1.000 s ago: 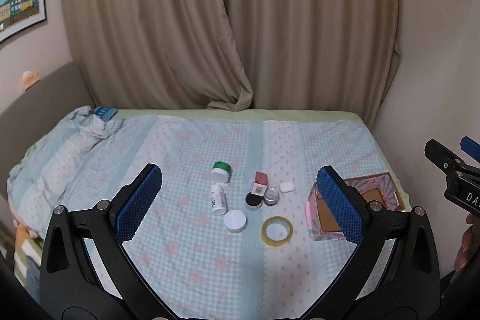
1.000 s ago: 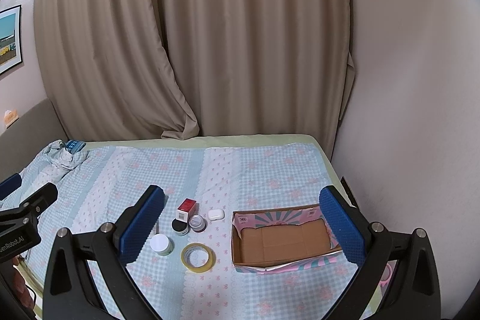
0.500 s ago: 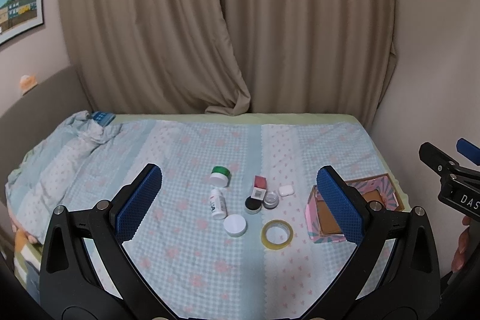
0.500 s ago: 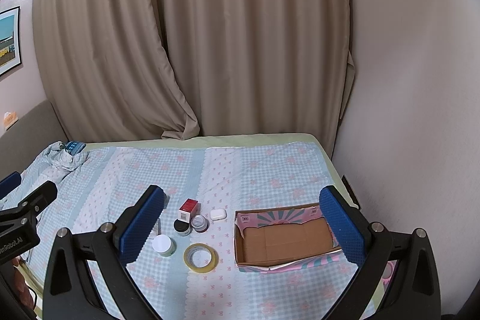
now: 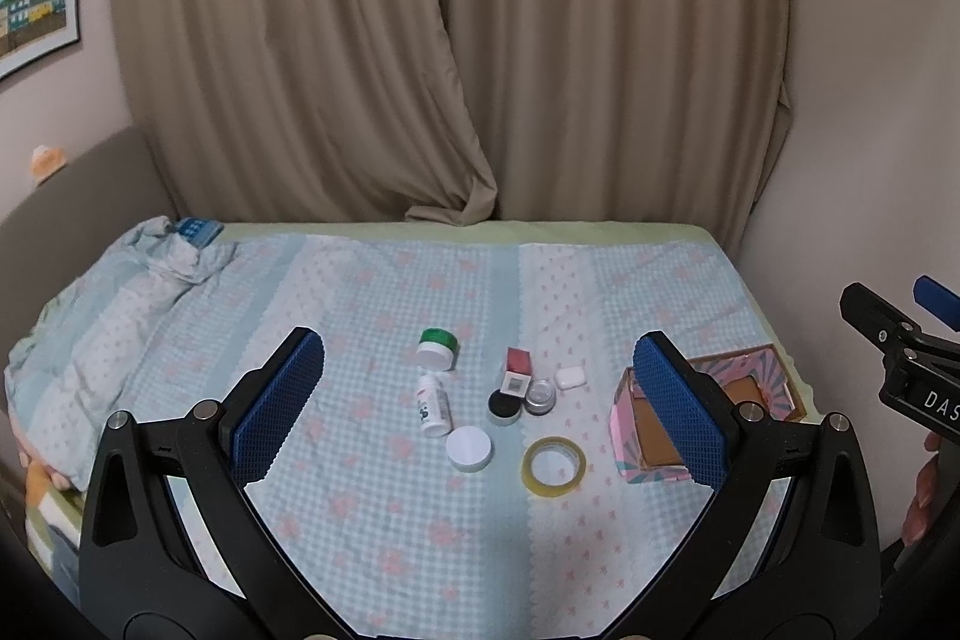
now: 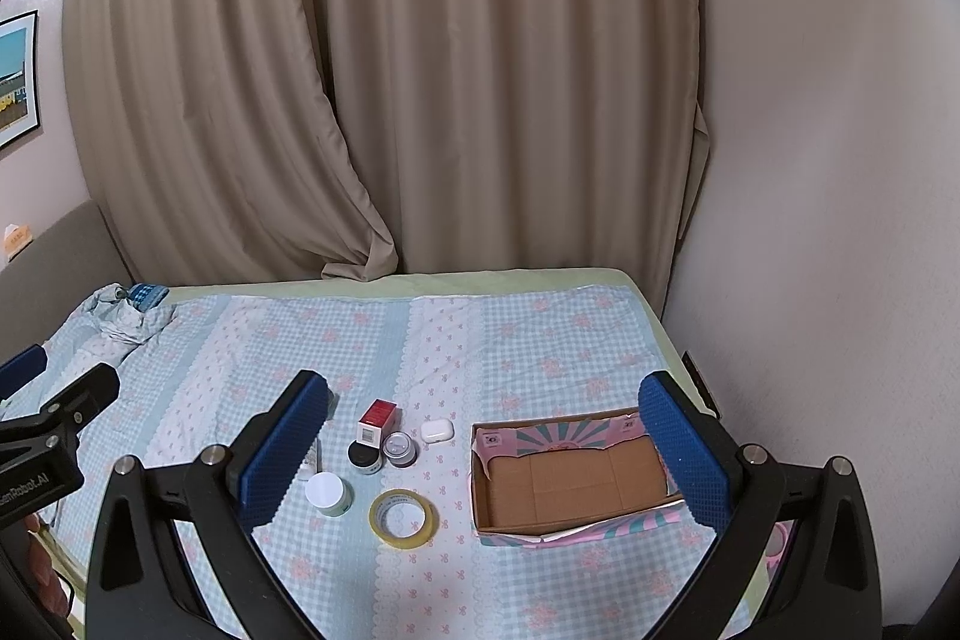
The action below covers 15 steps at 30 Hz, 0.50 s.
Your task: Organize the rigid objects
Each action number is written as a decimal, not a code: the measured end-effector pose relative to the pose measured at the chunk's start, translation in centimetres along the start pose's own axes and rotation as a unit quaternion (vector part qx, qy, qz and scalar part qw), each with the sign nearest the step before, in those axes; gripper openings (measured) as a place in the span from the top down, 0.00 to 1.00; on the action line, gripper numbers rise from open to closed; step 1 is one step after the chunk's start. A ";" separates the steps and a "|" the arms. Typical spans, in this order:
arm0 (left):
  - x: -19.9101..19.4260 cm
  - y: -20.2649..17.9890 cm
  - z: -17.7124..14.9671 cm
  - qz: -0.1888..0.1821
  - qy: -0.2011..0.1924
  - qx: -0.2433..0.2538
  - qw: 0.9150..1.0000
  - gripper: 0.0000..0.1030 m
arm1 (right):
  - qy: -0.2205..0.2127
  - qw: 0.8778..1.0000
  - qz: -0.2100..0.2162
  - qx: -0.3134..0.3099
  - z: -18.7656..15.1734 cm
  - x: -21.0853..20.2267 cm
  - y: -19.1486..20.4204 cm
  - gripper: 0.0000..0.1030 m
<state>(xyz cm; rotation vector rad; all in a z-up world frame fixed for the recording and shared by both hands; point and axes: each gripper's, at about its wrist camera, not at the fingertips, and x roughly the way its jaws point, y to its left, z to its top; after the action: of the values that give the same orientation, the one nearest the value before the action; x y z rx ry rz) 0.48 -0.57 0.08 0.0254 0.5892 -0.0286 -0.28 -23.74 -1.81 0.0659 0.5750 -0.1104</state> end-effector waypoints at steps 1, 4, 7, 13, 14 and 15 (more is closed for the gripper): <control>0.0 -0.1 0.0 -0.001 0.000 0.000 1.000 0.00 | 0.000 1.000 0.000 0.000 0.0 0.0 0.0 0.00; 0.1 0.3 0.0 -0.003 0.002 -0.001 1.000 0.00 | 0.001 1.000 0.000 0.000 0.0 0.1 0.3 0.00; 0.5 0.4 0.0 -0.007 0.006 -0.002 1.000 0.00 | 0.001 1.000 -0.001 -0.001 -0.1 0.1 0.7 0.00; 2.6 2.0 0.2 -0.015 0.037 -0.010 0.999 0.00 | 0.015 1.000 -0.004 -0.002 0.1 1.0 2.5 0.00; 3.1 2.7 0.3 -0.016 0.045 -0.013 0.999 0.00 | 0.020 1.000 -0.003 -0.001 0.2 1.4 2.8 0.00; 3.9 3.2 0.3 -0.017 0.056 -0.017 0.998 0.00 | 0.026 1.000 -0.002 -0.001 0.2 1.9 3.2 0.00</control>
<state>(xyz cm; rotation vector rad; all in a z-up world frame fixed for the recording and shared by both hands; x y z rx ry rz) 3.98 2.58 -1.79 -0.0162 0.7025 -0.0511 1.79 -20.79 -2.57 0.0667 0.6265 -0.1125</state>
